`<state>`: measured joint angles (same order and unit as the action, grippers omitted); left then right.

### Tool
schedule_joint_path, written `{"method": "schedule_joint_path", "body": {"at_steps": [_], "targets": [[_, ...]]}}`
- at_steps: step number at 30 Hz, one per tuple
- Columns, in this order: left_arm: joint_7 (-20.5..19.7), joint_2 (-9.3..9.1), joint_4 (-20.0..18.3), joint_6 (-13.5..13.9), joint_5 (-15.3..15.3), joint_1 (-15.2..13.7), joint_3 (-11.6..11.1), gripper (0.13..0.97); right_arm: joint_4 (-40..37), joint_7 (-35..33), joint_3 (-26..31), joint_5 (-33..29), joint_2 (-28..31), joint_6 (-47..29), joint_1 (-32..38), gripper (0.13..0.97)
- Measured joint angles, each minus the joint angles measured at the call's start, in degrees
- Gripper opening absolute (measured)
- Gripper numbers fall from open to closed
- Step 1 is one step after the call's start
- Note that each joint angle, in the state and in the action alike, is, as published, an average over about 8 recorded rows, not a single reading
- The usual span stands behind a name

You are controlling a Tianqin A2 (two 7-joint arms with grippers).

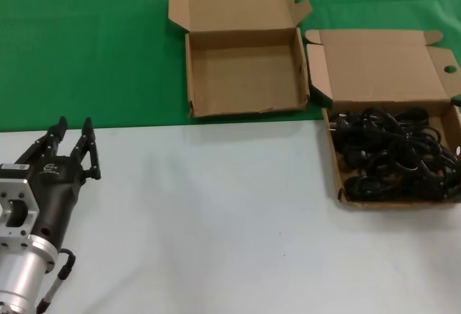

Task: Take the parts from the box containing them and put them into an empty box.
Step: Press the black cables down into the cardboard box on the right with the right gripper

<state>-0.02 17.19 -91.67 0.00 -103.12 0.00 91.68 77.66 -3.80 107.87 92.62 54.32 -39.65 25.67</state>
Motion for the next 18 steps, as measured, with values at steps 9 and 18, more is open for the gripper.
{"method": "schedule_joint_path", "body": {"at_steps": [9, 18], "targets": [[0.0, 0.0, 0.0, 0.0, 0.0, 0.0, 0.0, 0.226, -5.9, -1.3, 4.6, -8.5, -3.7, -5.8, 10.2, 0.966], [0.0, 0.0, 0.0, 0.0, 0.0, 0.0, 0.0, 0.17, -10.0, -4.0, 6.1, -11.7, -7.3, -6.4, 12.6, 0.966]]}}
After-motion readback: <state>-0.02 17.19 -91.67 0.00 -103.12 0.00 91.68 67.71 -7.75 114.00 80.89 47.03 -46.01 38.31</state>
